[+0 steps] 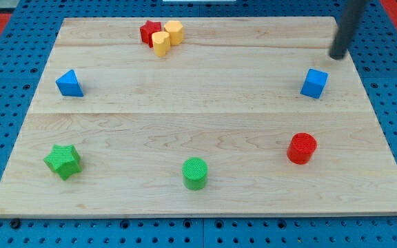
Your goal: Push the blue cube into yellow hexagon
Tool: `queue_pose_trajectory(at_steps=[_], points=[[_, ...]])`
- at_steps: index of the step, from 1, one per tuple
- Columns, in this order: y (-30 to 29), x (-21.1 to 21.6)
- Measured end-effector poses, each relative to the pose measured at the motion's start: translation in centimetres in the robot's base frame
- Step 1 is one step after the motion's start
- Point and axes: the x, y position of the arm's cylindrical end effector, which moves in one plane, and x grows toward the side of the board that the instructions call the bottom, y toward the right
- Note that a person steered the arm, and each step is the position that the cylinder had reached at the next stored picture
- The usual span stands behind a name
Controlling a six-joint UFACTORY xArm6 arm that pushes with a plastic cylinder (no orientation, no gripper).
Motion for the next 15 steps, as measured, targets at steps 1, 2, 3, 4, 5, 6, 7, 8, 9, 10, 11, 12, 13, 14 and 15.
queue_pose_trajectory(at_steps=[1,2,3,4,5,6,7,8,9,10,11,12,13,14,15], points=[[-1.1,6.4],[-8.0,5.7],[-14.9,3.7],[-18.8,0.4],[-15.0,-0.3],[-13.9,-1.3],[-10.4,-2.4],[-11.6,-3.2],[-18.9,-3.8],[-21.9,-3.8],[-18.4,-4.7],[-19.6,-6.7],[-23.2,-6.9],[-27.4,-6.9],[-27.4,-5.3]])
